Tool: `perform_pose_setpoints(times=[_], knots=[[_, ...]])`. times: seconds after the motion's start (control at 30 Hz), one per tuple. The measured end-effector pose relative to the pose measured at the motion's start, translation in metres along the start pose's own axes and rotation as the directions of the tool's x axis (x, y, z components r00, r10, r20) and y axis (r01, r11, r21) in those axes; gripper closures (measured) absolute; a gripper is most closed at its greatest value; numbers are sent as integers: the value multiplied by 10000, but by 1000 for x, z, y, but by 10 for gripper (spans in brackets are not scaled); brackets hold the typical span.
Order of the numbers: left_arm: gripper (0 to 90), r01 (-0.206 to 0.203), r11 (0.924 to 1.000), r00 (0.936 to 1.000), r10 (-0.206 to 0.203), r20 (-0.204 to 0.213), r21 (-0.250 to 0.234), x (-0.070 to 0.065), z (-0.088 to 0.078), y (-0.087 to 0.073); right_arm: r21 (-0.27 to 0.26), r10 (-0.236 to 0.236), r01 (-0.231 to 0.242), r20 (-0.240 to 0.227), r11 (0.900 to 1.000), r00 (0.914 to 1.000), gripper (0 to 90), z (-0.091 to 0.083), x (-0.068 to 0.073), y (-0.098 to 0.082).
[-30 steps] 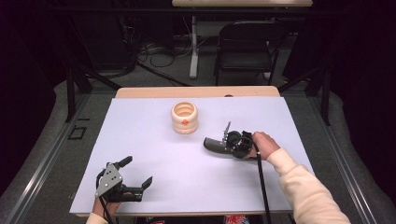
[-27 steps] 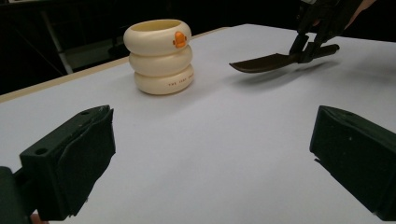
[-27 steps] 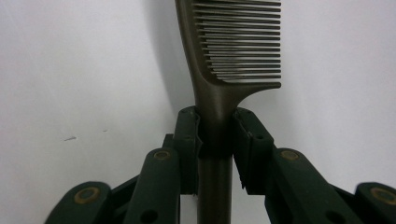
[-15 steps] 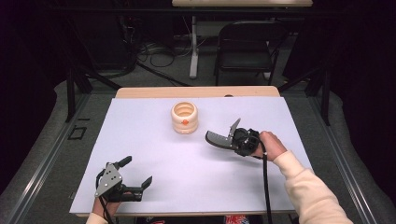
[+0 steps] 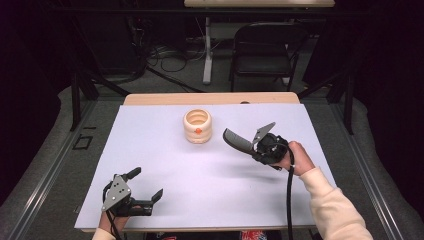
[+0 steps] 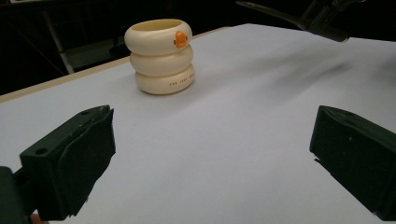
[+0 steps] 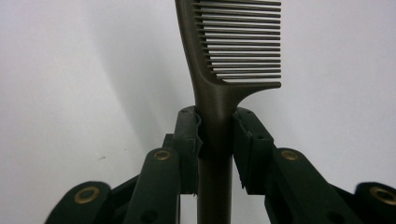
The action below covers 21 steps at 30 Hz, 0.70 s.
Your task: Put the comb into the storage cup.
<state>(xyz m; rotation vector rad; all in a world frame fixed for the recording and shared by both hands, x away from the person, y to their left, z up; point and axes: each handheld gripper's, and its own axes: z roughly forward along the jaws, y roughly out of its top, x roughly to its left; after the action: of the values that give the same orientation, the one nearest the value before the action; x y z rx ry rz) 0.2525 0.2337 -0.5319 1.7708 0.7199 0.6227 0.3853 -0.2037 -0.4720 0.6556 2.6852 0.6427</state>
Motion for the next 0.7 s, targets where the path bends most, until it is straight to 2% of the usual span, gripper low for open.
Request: perform_pose_setpoints(times=[0.17, 0.4, 0.7], knots=[[2, 1, 10000, 10000, -1, 19, -17, 0, 0, 0, -651, 400, -395, 57, 9971, 9992, 724, -5, 0, -4], [1, 0, 10000, 10000, 0, 6, -18, 0, 0, 0, -1187, 878, -864, 66, 9892, 9961, 724, -4, 3, -10], [1, 9, 10000, 10000, -9, 5, -12, -1, 0, 0, -1797, 1154, -1115, 112, 9774, 9933, 723, -6, 8, -13]])
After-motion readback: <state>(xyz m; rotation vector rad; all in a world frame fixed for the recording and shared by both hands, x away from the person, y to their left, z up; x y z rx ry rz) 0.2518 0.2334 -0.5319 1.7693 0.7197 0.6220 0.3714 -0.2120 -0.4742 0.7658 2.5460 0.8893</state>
